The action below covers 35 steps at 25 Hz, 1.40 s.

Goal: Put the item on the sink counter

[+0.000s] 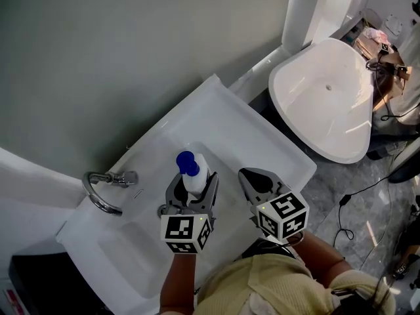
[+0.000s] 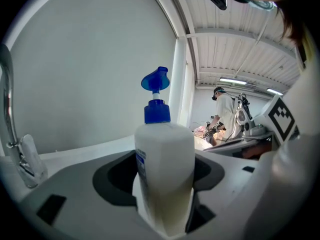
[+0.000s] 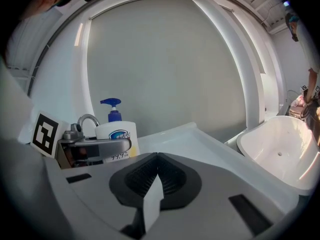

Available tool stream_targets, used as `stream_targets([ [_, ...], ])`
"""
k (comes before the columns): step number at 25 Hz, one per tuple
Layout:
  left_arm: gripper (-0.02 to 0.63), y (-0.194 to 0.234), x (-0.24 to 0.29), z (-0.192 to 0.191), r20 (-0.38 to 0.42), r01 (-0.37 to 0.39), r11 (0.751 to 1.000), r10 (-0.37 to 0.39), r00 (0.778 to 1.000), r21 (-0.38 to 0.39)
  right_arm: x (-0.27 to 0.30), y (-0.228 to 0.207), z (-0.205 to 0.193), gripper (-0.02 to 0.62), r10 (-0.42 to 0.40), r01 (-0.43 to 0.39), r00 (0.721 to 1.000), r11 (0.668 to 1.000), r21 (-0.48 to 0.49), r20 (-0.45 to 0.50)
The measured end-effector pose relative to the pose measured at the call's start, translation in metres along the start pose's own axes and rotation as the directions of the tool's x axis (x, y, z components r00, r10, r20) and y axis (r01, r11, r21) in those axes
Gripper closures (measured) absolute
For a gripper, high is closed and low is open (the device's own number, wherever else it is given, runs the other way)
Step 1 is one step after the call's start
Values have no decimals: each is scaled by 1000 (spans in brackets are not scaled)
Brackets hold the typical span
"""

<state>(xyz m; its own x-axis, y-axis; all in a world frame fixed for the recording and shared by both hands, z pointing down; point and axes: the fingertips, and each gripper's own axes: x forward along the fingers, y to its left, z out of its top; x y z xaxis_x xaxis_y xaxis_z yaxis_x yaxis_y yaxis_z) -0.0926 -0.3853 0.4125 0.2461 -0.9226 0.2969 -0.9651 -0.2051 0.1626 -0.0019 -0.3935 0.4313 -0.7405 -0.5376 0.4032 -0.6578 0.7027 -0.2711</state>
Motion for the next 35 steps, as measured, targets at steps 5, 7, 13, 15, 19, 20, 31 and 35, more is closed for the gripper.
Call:
stream_targets([
  [5,298,4,20,6,11,-5,1000,5,1000,10,11,-11,3,572,1,-1,1000,1000,-11,16],
  [7,298,5,29,9,19,-2,1000,2,1000,14,16,-14,4,572,7,-7,1000,1000,-13,14],
  [13,298,8,54,11,38,4,999,-5,999,32,27,-21,6,572,29,-29,1000,999,-19,8],
  [15,298,10,62,10,45,2,1000,-3,999,27,30,-25,7,572,31,-31,1000,999,-19,6],
  [19,298,17,77,7,70,-9,1000,8,998,19,36,-36,4,572,28,-28,1000,999,-16,-4],
  [20,298,18,81,8,79,-14,1000,12,997,19,37,-38,4,572,28,-28,1000,1000,-14,-7],
  [31,298,37,113,21,152,-67,996,58,987,54,48,-51,2,572,51,-51,999,999,-3,-20],
  [35,298,42,123,22,171,-84,994,71,983,69,52,-53,1,572,54,-54,998,999,-1,-24],
])
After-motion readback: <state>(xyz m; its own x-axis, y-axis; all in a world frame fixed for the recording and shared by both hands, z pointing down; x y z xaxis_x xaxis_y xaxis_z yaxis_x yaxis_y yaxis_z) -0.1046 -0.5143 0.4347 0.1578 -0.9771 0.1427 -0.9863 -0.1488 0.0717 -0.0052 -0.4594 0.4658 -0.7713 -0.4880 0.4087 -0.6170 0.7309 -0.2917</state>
